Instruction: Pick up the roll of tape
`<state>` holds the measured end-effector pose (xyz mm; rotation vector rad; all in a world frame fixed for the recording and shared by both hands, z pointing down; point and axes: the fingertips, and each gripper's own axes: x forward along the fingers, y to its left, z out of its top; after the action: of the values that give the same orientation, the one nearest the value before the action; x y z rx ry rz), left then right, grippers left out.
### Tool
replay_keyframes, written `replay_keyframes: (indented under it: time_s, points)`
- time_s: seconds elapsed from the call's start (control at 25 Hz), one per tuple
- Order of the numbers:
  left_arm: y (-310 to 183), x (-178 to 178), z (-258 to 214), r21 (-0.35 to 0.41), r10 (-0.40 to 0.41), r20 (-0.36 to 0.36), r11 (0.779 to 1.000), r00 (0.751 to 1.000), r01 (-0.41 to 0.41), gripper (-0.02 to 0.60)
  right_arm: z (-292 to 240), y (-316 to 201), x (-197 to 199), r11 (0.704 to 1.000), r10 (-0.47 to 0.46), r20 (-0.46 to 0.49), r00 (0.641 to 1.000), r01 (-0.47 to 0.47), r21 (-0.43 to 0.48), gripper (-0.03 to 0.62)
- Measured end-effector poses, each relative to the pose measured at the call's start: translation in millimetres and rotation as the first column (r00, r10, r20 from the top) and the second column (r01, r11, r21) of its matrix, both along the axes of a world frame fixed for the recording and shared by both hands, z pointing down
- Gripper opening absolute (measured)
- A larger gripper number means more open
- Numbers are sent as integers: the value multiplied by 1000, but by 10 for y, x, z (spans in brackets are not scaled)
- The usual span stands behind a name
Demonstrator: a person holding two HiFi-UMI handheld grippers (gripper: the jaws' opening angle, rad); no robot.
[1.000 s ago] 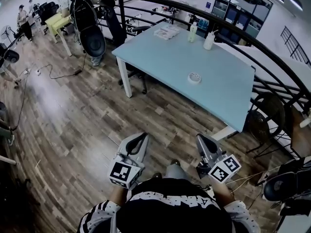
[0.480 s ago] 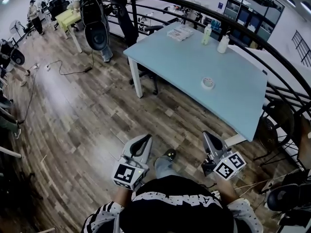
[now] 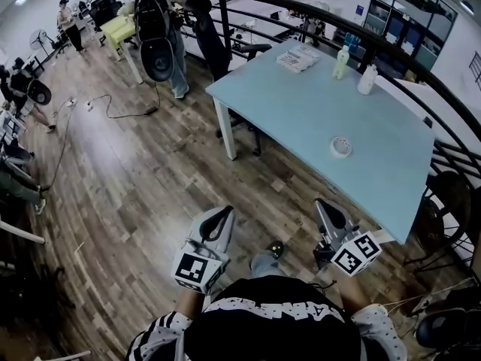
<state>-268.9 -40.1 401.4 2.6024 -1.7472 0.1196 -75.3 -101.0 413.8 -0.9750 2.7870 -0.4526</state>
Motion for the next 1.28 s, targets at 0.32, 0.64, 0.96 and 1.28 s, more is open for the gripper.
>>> replay_keyframes:
  time_s: [0.32,0.64,0.96,1.28]
  points:
    - [-562,18,16,-14,23,9,1000,1000,-23,0,142,-508,40,999,30,0,1000,-30,-26,0]
    - [-1037,94,-20,-22,63,27,998,998,-63,0,204,-904,129,997,67,-2,998,-67,-42,-2]
    - [-1448,207,-71,-22,94,41,995,995,-94,0,243,-1254,259,994,100,-1,995,-100,-51,-2]
    - [-1942,450,-33,-30,145,40,989,989,-144,0,392,-1650,476,988,146,-63,987,-149,-41,-2]
